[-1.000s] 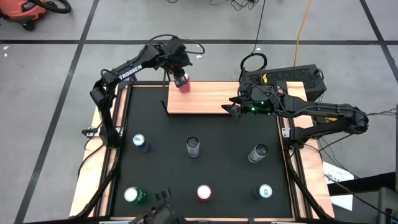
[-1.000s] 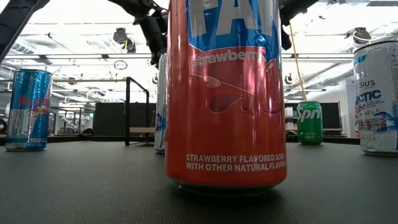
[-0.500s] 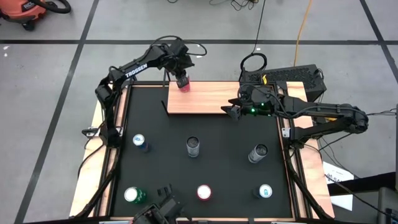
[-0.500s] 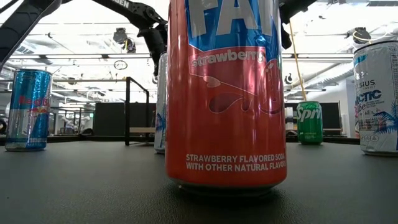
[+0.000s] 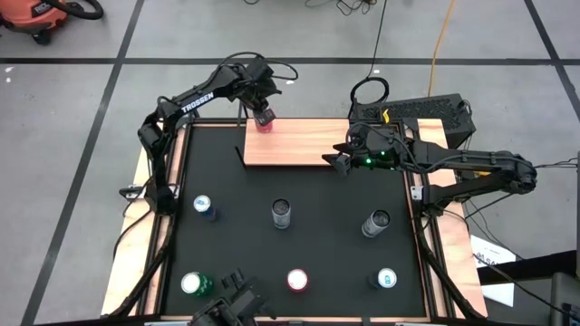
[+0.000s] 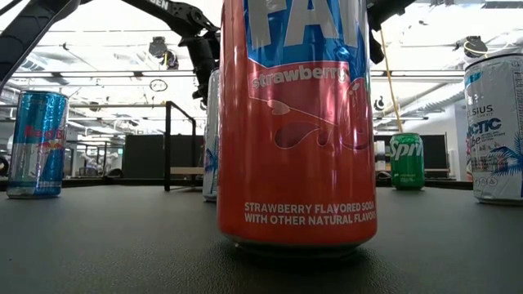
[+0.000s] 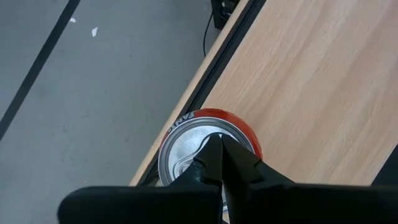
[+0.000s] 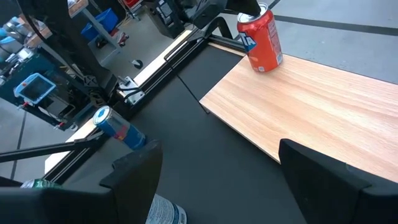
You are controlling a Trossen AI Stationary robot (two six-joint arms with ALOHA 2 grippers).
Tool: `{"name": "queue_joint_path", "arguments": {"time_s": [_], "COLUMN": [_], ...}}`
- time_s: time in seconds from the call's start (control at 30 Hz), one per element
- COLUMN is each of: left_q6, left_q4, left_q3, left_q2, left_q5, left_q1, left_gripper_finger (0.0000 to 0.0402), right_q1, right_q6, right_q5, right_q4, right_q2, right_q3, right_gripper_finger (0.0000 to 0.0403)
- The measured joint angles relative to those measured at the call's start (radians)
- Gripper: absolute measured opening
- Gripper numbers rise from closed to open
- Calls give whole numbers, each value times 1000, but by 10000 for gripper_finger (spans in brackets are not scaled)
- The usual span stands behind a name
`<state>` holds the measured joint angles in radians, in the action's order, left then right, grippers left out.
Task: Place canned beverage on shelf
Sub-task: Put the top red soda can on the shelf, then put the left white-blue soda can on the shelf
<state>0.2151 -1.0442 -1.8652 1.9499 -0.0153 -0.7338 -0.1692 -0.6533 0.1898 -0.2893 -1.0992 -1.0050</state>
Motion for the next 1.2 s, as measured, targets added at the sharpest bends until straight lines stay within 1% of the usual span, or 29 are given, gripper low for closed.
{"name": "queue_joint_path", "arguments": {"time_s": [0.07, 0.17, 0.3, 0.37, 0.47, 0.6, 0.67, 0.73, 0.8, 0.87, 0.97, 1.03, 1.13, 1.2], "left_q6": [-1, 1, 2, 0, -1, -2, -29, -67, -104, -138, -227, -296, -426, -505], "left_q4": [1, -3, 5, 7, 0, -64, -101, -130, -137, -130, -90, -86, -106, -116], "left_q3": [1, 4, 5, 4, 4, 3, 14, 51, 115, 204, 345, 421, 511, 569], "left_q2": [-5, -24, -84, -120, -184, -307, -366, -429, -500, -580, -700, -781, -891, -948], "left_q5": [-7, -44, -47, -47, -40, 44, 91, 146, 187, 187, 144, 94, 41, 26], "left_q1": [0, 1, 3, 3, 7, 25, 39, 59, 90, 137, 214, 263, 329, 367], "left_gripper_finger": [0, 0, 8, 25, 60, 112, 133, 148, 155, 157, 155, 155, 155, 156], "right_q1": [0, 0, 0, 0, 0, 0, 4, 9, 19, 38, 82, 110, 145, 172], "right_q6": [-1, -1, -13, -13, -7, 7, 4, -28, -60, -67, -69, -75, -93, -95], "right_q5": [0, -1, -1, 0, -1, -7, -19, -33, -28, -4, 62, 97, 135, 170], "right_q4": [0, 0, 0, 0, 1, 5, 27, 57, 117, 197, 319, 376, 389, 384], "right_q2": [0, 0, 0, 0, -6, -27, -48, -73, -100, -124, -156, -170, -186, -197], "right_q3": [0, 0, 0, 0, 0, 0, 0, 0, 0, 0, 0, 0, 0, 0], "right_gripper_finger": [308, 308, 308, 308, 308, 308, 308, 307, 302, 294, 282, 275, 266, 262]}}
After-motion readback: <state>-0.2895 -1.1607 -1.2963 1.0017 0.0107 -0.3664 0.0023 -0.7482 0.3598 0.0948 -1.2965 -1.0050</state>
